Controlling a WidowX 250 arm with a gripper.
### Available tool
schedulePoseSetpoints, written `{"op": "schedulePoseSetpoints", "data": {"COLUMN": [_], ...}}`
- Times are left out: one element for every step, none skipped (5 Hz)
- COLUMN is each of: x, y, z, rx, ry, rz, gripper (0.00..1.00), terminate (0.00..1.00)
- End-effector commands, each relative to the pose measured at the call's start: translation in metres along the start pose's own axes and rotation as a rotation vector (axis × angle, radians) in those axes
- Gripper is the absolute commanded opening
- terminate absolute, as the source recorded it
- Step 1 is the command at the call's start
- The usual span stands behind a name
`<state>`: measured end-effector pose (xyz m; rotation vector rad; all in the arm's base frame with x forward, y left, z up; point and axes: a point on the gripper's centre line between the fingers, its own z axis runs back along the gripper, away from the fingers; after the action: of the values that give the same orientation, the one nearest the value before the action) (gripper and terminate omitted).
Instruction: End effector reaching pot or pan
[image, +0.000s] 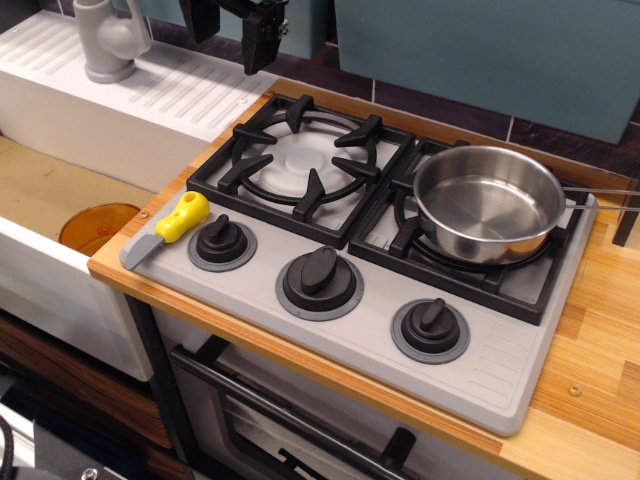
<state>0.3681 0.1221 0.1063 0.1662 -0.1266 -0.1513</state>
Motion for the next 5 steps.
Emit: {"op": "schedulePoseSetpoints", "data": {"x": [0.0,0.01,0.019,0.024,0.031], "y": [0.0,-0.027,-0.052,-0.066,-0.085], "z": [0.0,0.002,-0.003,0.0,0.004], "rx": [0.0,-0.01,-0.022,-0.032,-0.038], "ry": [0.0,0.0,-0.009,-0.004,0.017], "rz": [0.0,0.044,0.079,0.094,0.127], "gripper": [1.0,1.0,1.0,1.0,1.0], "terminate": [0.0,0.0,0.0,0.0,0.0]}}
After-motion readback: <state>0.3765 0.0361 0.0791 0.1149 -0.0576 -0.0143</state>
